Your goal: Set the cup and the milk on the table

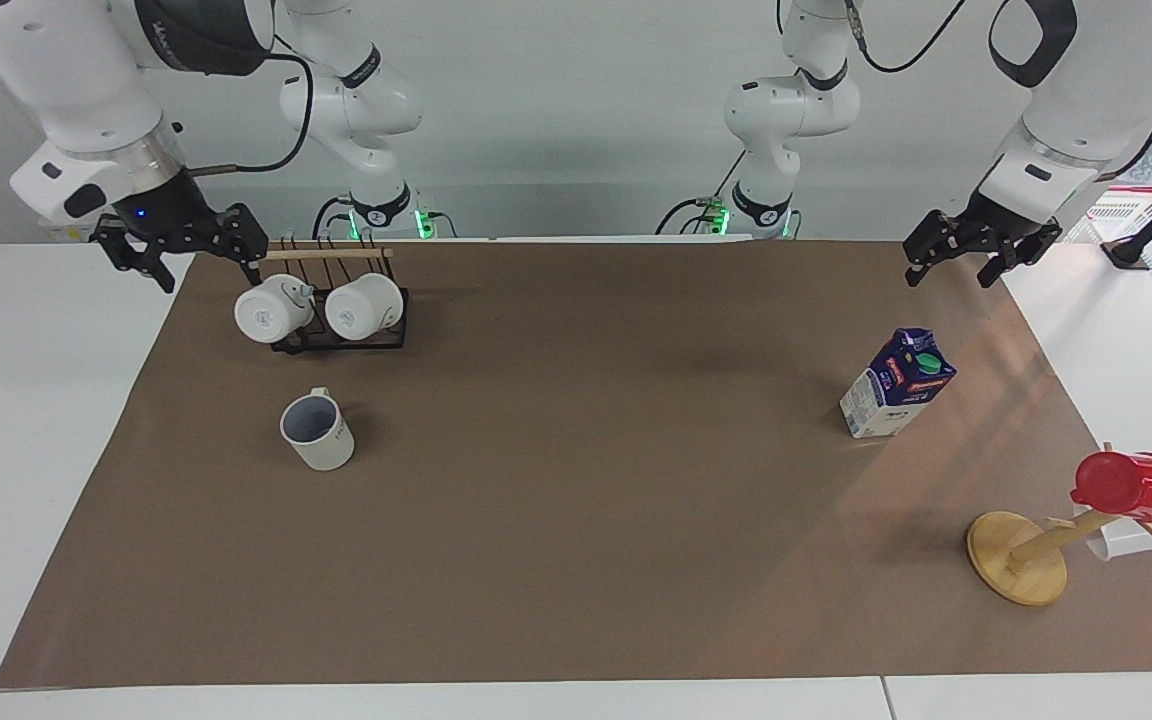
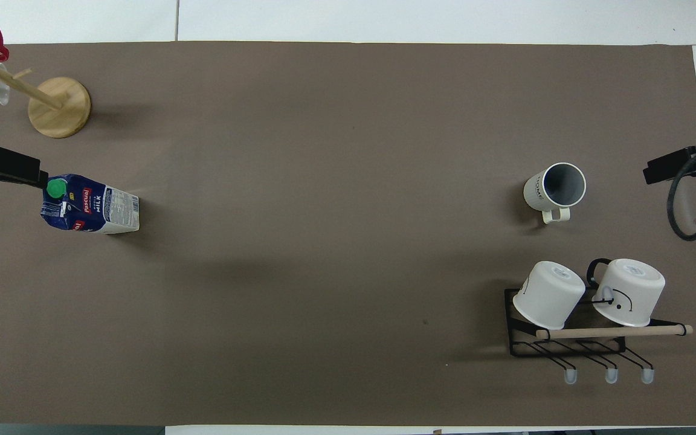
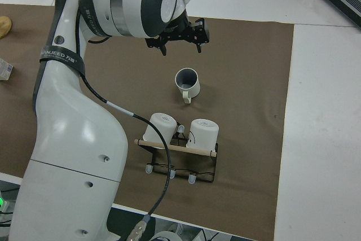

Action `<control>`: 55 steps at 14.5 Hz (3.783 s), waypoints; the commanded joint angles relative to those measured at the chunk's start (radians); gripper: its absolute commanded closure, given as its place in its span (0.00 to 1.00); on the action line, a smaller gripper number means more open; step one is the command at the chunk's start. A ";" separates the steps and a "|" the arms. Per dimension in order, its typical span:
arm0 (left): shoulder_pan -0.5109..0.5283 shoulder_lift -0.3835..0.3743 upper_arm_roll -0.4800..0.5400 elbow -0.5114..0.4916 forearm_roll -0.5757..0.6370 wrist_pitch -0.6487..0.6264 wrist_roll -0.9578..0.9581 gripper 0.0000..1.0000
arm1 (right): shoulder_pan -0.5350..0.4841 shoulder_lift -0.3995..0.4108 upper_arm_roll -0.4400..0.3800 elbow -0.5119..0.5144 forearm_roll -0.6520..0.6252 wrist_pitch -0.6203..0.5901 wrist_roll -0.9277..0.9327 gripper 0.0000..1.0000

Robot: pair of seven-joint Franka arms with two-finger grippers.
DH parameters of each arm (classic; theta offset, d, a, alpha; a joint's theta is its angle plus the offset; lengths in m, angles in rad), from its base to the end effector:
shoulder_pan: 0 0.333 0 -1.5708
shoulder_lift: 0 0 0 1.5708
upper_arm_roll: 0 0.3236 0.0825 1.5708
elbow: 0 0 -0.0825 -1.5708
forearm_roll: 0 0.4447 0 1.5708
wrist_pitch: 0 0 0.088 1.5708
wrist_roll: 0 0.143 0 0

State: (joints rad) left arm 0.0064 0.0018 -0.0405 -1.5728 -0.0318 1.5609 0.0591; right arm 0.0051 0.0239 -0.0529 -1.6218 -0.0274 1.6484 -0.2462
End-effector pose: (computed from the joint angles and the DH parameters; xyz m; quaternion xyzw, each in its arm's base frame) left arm 0.6136 -0.0255 0.5931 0.9988 -0.0466 -0.0066 0.0160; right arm 0.6273 -0.0334 0.5608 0.9949 0.1001 -0.0007 0.0143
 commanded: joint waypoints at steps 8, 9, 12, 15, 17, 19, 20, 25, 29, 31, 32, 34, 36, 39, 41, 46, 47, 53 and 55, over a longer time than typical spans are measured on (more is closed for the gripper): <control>0.001 -0.023 0.004 -0.033 0.009 0.019 0.007 0.00 | -0.031 0.094 0.005 -0.381 0.064 0.611 -0.252 0.00; 0.001 -0.023 0.004 -0.035 0.009 0.019 0.007 0.00 | -0.027 0.094 0.005 -0.406 0.064 0.629 -0.252 0.00; 0.004 -0.023 0.004 -0.035 0.009 0.022 0.007 0.00 | -0.030 0.123 0.005 -0.421 0.064 0.663 -0.272 0.00; 0.007 -0.025 0.004 -0.038 0.009 0.022 0.011 0.00 | -0.031 0.145 0.005 -0.423 0.064 0.682 -0.291 0.10; 0.007 -0.037 0.005 -0.064 0.009 0.030 0.011 0.00 | -0.028 0.143 0.005 -0.443 0.064 0.712 -0.294 0.29; 0.009 -0.058 0.004 -0.116 0.009 0.098 0.008 0.00 | -0.027 0.143 0.007 -0.470 0.064 0.758 -0.291 0.36; 0.009 -0.071 0.005 -0.143 0.009 0.134 0.008 0.00 | -0.030 0.152 0.005 -0.471 0.064 0.761 -0.291 0.36; 0.017 -0.077 0.011 -0.262 0.009 0.263 0.013 0.00 | -0.027 0.171 0.007 -0.460 0.119 0.749 -0.298 0.73; 0.043 -0.071 0.011 -0.354 0.009 0.359 0.015 0.00 | -0.022 0.171 0.007 -0.448 0.121 0.743 -0.285 1.00; 0.053 -0.063 0.011 -0.394 0.009 0.418 0.008 0.00 | -0.019 0.168 0.007 -0.364 0.121 0.643 -0.257 1.00; 0.055 -0.056 0.011 -0.426 0.009 0.462 0.005 0.00 | -0.014 0.166 0.008 -0.310 0.119 0.574 -0.210 1.00; 0.055 -0.048 0.011 -0.455 0.009 0.508 -0.001 0.00 | 0.045 0.172 0.008 -0.233 0.103 0.490 -0.093 1.00; 0.070 -0.049 0.011 -0.469 0.009 0.510 -0.001 0.00 | 0.134 0.175 0.008 -0.230 0.080 0.510 0.060 1.00; 0.072 -0.046 0.011 -0.470 0.009 0.515 -0.002 0.00 | 0.267 0.186 0.008 -0.239 0.014 0.573 0.289 1.00; 0.069 -0.045 0.010 -0.470 0.009 0.518 -0.004 0.00 | 0.331 0.197 0.008 -0.240 0.014 0.597 0.378 1.00; 0.053 -0.036 0.010 -0.472 0.009 0.536 -0.079 0.00 | 0.444 0.214 0.008 -0.259 0.000 0.610 0.537 1.00; 0.053 -0.036 0.010 -0.472 0.009 0.538 -0.085 0.00 | 0.458 0.228 0.008 -0.259 -0.015 0.631 0.574 1.00; 0.052 -0.034 0.010 -0.483 0.009 0.561 -0.110 0.57 | 0.490 0.238 0.008 -0.310 -0.025 0.673 0.614 1.00; 0.052 -0.037 0.010 -0.481 0.009 0.551 -0.107 1.00 | 0.492 0.241 0.008 -0.316 -0.025 0.676 0.617 1.00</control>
State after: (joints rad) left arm 0.0687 -0.0229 -0.0350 -2.0340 -0.0313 2.0931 -0.0314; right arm 0.4976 0.2743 -0.0449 -1.9166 -0.0311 2.2996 0.3468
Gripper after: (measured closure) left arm 0.344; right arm 0.960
